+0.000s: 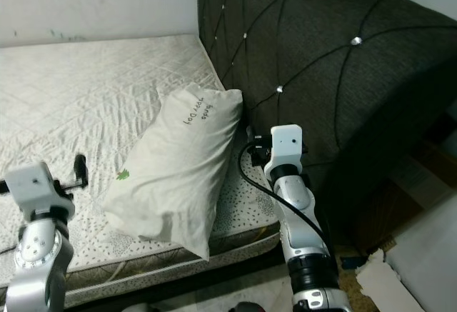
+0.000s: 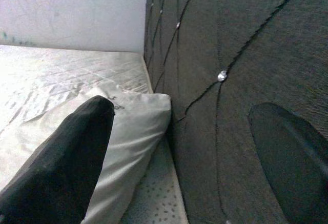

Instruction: Clean up the room

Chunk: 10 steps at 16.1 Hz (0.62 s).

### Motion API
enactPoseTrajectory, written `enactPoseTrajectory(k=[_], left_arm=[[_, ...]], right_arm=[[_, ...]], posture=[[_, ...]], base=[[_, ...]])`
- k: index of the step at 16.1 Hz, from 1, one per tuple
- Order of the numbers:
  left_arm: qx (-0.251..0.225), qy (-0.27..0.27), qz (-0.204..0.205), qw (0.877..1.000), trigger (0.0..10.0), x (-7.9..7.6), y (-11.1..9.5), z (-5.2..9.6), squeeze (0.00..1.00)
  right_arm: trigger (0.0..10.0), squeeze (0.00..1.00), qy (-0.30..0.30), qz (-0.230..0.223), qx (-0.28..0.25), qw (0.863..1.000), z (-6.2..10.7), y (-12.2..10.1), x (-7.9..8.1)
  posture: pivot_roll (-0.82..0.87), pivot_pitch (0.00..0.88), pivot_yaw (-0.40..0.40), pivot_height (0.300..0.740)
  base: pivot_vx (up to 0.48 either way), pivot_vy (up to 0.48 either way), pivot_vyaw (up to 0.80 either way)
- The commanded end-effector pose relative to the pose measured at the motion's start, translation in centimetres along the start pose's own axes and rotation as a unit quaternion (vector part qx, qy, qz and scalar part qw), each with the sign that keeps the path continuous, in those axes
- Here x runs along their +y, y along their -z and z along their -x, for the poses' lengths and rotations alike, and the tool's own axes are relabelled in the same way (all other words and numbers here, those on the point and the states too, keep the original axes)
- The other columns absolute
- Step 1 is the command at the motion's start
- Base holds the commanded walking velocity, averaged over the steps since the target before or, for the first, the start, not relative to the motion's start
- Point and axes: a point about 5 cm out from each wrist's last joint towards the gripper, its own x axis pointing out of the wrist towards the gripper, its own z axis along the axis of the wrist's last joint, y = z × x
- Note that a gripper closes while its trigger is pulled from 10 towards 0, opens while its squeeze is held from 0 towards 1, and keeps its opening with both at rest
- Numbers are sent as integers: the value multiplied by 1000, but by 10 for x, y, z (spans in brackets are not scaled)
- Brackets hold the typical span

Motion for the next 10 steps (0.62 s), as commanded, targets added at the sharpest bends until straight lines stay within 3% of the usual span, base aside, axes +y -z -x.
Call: enactPoseTrajectory(k=[1, 10], left_arm=[[-8, 2, -3, 1000, 10000, 1, -4, 6, 0], [-1, -1, -5, 1000, 10000, 6, -5, 16, 0]], right_arm=[[10000, 0, -10, -2, 2, 1000, 2, -2, 4], [10000, 0, -25, -10, 20, 999, 4, 0, 11]], posture=[[52, 0, -19, 740], [73, 0, -28, 740]], base=[[0, 0, 0], [0, 0, 0]])
